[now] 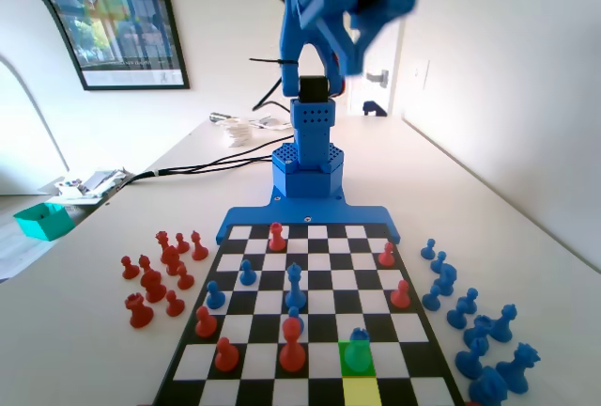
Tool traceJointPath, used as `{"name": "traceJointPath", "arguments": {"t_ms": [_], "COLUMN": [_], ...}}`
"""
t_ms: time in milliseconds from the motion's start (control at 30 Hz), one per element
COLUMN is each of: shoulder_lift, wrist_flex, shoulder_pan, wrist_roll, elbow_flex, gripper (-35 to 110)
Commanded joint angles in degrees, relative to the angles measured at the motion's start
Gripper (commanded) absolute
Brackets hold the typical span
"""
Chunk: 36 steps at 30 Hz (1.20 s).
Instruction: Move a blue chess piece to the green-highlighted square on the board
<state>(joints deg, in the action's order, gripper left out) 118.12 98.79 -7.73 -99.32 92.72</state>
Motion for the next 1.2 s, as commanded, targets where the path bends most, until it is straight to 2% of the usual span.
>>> {"name": "traceJointPath", "arguments": {"t_ms": [0, 267, 600, 1167], "shoulder_lift": [15.5, 33.8, 45.7, 55.4], "wrist_flex": [1.7, -0.7, -3.8, -8.3], "shoulder_pan": [0.1, 3.5, 6.2, 10.3], "wrist_roll": [-2.0, -4.1, -2.6, -1.8], "elbow_flex": [4.7, 19.7, 29.0, 32.2], "gripper": [1, 1, 1, 1]}}
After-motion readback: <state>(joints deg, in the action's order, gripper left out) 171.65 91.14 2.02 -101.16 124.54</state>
